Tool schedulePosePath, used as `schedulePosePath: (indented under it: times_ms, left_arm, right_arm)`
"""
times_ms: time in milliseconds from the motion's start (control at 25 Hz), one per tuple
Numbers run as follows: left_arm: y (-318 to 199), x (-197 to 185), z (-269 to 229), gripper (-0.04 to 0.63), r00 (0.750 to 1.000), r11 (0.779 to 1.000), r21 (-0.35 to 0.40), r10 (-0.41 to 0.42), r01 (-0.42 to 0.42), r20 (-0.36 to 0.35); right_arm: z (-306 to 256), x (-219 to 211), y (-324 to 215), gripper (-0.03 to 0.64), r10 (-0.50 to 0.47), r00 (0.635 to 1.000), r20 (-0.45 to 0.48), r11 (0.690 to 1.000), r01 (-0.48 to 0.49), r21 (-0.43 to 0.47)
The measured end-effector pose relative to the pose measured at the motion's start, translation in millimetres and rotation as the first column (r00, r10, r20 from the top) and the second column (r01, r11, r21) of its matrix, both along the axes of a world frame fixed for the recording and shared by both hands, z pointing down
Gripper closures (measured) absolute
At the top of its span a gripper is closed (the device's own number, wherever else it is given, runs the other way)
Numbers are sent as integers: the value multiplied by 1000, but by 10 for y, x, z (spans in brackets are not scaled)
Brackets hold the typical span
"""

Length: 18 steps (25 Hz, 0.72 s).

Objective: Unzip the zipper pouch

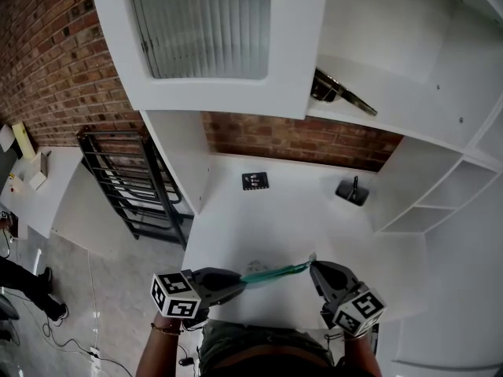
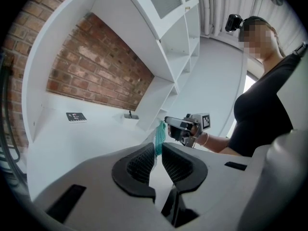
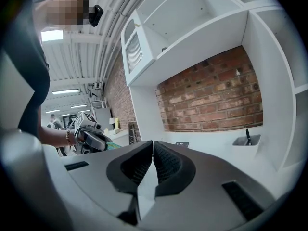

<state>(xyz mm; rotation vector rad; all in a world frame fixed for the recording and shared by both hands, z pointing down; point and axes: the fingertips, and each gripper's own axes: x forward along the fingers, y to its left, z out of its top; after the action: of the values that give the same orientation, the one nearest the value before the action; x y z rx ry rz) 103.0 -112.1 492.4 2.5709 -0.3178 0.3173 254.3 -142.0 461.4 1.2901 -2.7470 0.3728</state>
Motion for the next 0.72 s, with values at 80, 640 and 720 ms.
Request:
schedulePosePath:
  times_ms: [80,640,720]
  left_arm:
    - [-7,12,6,551,1000,1000,5,1,-1,6]
    - [-104,114,-10,551,1000,999,34,8,-8,10]
    - [-126,122,9,551,1000,999,31,5,-5,15]
  right_arm:
    - [20,10,-7,611,2,1000,1,1000,-2,-1]
    - [99,130,-94,606,44,998,39,999,-43,-23]
    - [77,181,-115,606,59,997,57,998,-58,-19]
